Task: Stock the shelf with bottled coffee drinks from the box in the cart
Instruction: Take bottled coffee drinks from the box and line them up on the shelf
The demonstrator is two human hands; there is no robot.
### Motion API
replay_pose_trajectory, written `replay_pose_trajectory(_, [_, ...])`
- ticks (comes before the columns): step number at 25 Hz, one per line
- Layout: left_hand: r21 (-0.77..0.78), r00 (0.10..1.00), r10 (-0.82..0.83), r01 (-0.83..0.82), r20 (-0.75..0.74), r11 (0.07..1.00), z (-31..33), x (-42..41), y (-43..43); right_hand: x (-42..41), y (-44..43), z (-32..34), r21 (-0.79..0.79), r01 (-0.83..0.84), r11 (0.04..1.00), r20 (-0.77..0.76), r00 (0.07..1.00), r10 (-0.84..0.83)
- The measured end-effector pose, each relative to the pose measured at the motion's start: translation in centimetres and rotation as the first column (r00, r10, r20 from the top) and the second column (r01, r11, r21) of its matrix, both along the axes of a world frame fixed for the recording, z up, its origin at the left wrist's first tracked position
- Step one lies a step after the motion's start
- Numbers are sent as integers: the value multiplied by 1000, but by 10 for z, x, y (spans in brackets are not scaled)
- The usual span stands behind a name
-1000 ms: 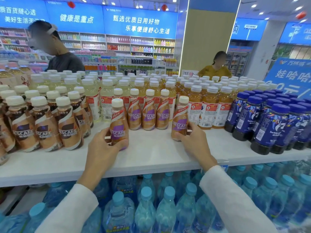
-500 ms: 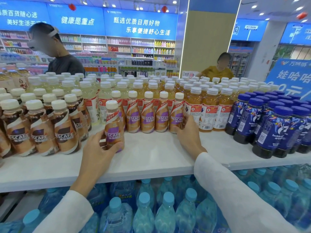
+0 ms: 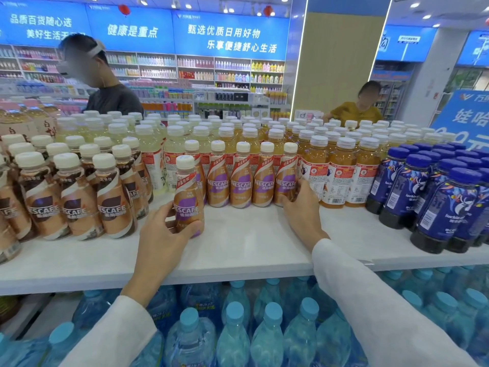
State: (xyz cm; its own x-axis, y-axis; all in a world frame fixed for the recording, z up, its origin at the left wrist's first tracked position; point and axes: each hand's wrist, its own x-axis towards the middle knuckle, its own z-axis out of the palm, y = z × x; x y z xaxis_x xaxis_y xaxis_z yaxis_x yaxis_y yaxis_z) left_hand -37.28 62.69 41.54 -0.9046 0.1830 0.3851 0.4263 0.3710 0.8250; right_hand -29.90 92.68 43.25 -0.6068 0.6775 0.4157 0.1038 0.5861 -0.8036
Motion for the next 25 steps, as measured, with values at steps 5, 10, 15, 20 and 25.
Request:
replay_pose_trajectory(5, [52, 998, 10, -14, 67, 999, 14, -6, 7, -2, 1, -2, 16, 8, 1000, 10, 1000, -8])
replay_pose_trajectory(10, [62, 999, 11, -14, 51, 998, 18, -15, 16, 2, 2, -2, 14, -16, 1000, -11, 1000, 17])
replay_pose_trajectory(15, [78, 999, 19, -21, 32, 997, 14, -20, 21, 2, 1, -2, 0, -18, 1000, -16, 1000, 18])
replay_pose_trajectory(20, [83, 998, 18, -22, 53, 996, 14, -24, 22, 1, 3, -3, 48, -3, 999, -21, 1000, 4])
replay_pose_trajectory(25, [72, 997, 39, -44, 68, 996, 13, -27, 25, 2, 5, -2, 113, 33, 993, -5, 999, -33])
